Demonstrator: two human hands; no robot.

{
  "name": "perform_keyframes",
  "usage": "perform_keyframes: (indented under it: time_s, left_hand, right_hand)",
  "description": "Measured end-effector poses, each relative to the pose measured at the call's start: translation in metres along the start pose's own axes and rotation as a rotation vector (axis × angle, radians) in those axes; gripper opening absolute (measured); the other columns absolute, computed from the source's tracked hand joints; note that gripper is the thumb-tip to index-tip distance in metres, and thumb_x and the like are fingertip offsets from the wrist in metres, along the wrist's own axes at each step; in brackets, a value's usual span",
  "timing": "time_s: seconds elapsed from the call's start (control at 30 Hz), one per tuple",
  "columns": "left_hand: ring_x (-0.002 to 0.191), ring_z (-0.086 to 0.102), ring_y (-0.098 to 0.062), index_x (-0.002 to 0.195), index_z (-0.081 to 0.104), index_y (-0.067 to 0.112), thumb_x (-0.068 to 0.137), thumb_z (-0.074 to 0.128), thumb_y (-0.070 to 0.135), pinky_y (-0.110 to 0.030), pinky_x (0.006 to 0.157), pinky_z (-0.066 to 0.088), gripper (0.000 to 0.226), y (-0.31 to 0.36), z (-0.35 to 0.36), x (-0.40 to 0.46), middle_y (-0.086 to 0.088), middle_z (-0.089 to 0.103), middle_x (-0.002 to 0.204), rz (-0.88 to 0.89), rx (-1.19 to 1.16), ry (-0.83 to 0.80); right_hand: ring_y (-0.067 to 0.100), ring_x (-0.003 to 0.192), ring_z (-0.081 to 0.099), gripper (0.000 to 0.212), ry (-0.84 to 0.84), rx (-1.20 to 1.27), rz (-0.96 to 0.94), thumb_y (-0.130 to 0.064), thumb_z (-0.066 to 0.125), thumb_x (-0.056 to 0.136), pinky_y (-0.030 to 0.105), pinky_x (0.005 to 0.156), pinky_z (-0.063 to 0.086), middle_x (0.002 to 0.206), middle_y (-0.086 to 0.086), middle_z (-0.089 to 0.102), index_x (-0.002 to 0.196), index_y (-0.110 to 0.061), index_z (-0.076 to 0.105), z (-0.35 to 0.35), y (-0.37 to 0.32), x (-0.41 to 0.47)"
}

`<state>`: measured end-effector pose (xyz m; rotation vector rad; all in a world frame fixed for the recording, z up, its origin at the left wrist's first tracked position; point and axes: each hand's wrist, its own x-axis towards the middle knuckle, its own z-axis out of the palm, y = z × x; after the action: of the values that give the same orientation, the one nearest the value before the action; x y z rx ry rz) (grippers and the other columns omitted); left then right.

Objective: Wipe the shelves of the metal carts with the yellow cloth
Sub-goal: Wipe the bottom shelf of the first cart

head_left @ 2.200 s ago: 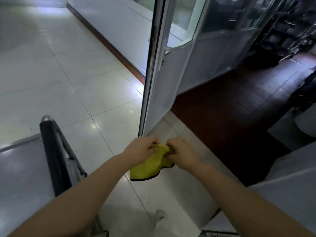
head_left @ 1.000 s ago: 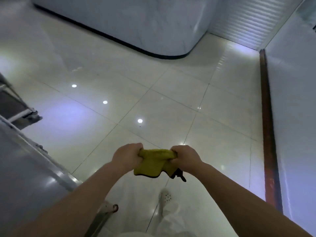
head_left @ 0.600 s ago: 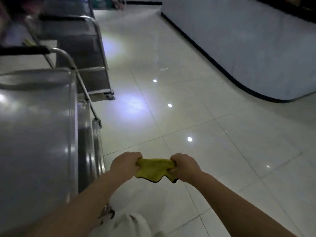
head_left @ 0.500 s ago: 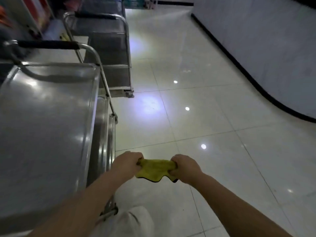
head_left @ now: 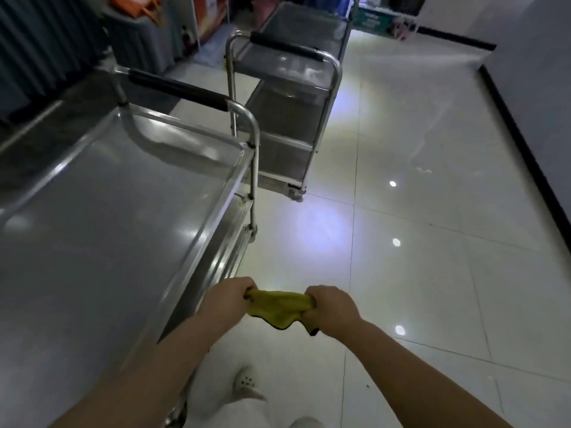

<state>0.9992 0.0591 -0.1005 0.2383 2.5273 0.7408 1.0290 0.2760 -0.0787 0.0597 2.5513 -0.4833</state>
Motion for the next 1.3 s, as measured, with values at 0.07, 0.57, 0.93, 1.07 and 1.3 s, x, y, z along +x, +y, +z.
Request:
perform_keyframes:
  time_s: [0.07,0.57,0.93,1.07,1.3]
  left_hand:
    - [0.075,0.061,-0.015,0.086,0.062,0.023,0.084,0.051,0.006,-0.027,0.071,0.053,0.020,0.010,-0.013,0.024,0.005,0.060,0.074,-0.038,-0.038,0.015]
    - [0.073,0.057,-0.011,0.089,0.059,0.026,0.087,0.051,0.007,-0.021,0.062,0.047,0.021,0.022,0.017,0.194,0.001,0.063,0.083,-0.571,-0.351,0.293]
    - [0.094,0.060,-0.025,0.100,0.061,0.022,0.082,0.052,-0.006,-0.036,0.087,0.049,0.034,-0.061,0.037,0.314,-0.005,0.061,0.102,-0.615,-0.458,0.515]
    - [0.113,0.053,-0.026,0.121,0.056,0.006,0.094,0.043,0.003,-0.035,0.109,0.026,0.031,-0.063,0.016,0.353,-0.009,0.059,0.112,-0.520,-0.113,0.359]
    - [0.133,0.037,-0.031,0.152,0.014,0.019,0.103,0.027,0.017,-0.030,0.105,0.029,0.051,-0.148,0.071,0.406,-0.014,0.036,0.147,-0.718,-0.096,0.400]
  right_hand:
    - [0.009,0.054,0.053,0.020,-0.004,-0.009,-0.028,-0.022,0.060,0.073,0.021,0.051,0.039,0.060,-0.005,0.057,0.062,-0.028,0.045,-0.023,0.003,0.028]
    - [0.016,0.070,0.062,0.008,-0.243,-0.295,-0.519,-0.026,0.057,0.081,0.027,0.063,0.050,0.077,-0.003,0.068,0.084,-0.020,0.062,-0.088,0.047,0.295]
    - [0.020,0.058,0.055,0.010,-0.199,-0.264,-0.489,-0.016,0.064,0.069,0.028,0.056,0.046,0.075,0.002,0.066,0.076,-0.015,0.057,-0.056,0.015,0.437]
    - [0.028,0.068,0.059,0.010,0.284,-0.234,-0.757,-0.018,0.070,0.074,0.028,0.052,0.043,0.075,0.004,0.062,0.079,-0.013,0.063,-0.036,-0.004,0.494]
    - [0.029,0.055,0.054,0.031,0.340,-0.321,-1.115,-0.005,0.082,0.049,0.023,0.042,0.033,0.067,0.005,0.055,0.075,-0.013,0.068,0.067,0.001,0.568]
